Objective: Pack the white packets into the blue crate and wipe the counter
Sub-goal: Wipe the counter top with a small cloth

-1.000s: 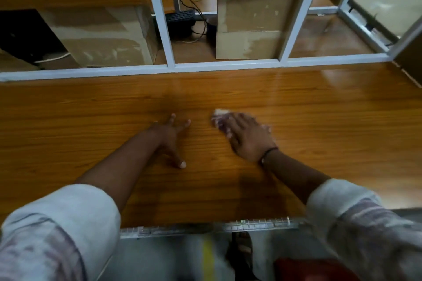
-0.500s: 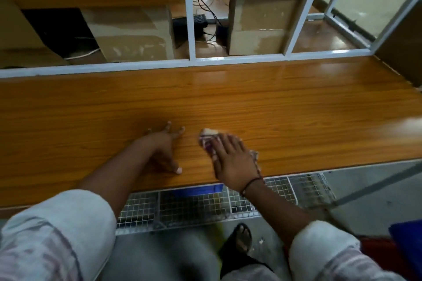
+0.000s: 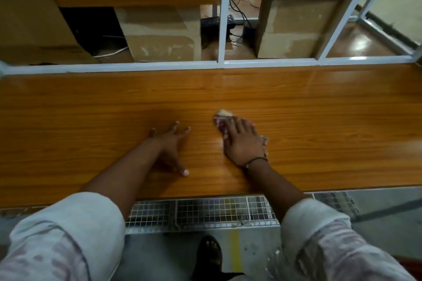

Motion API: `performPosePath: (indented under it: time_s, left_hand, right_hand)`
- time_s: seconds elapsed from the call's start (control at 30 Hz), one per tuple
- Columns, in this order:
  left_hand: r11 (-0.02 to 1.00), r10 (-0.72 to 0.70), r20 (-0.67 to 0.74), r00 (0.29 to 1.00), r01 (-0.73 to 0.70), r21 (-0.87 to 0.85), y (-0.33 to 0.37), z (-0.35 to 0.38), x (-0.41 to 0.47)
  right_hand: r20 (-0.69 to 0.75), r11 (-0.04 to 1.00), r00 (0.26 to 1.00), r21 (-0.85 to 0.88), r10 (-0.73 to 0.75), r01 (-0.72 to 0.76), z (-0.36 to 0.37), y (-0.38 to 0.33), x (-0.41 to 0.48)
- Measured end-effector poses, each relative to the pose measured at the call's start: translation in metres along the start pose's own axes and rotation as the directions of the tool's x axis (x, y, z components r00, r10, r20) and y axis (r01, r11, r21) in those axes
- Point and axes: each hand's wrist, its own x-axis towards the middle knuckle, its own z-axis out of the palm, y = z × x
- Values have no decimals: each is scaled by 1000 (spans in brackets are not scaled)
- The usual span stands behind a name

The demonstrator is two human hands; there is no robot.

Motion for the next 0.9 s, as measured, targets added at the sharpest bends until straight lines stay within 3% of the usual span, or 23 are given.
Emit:
performPosePath:
  time_s: [0.07,0.13,0.2,0.27,0.37,0.6,0.8,0.9]
  left_hand:
    - [1000,8,0,1000,-8,-8,-9,-5,4]
    - [1000,12,-20,1000,-12,-7,-20,-11,9]
    - [1000,12,-37,999,-13,-16,-35,-19,15]
    - [1000,5,-55,998,-6,-22,-52,-28,23]
    - [999,-9,-52,999,7,-34,-77,-45,37]
    - [999,-22,-19,1000,21,-50,-131,-73,76]
    - [1000,13,-38,999,-13,6,-139,-77,85]
    - [1000,11,-35,999,-11,-4,-140,-85,83]
  right_hand:
    - [79,960,957,21,-280,280,8,-27,0]
    - [128,924,915,64,-383,378,7,-23,18]
    - [91,956,952,41,-292,290,8,2,48]
    - [8,995,995,26,-96,96,3,32,84]
    - [-43,988,987,25,155,-155,-2,59,131]
    - [-20,930,931,46,365,-363,-4,42,220]
    - [34,992,992,32,123,-125,16,-45,280]
    - [79,985,982,16,-171,171,25,-98,277]
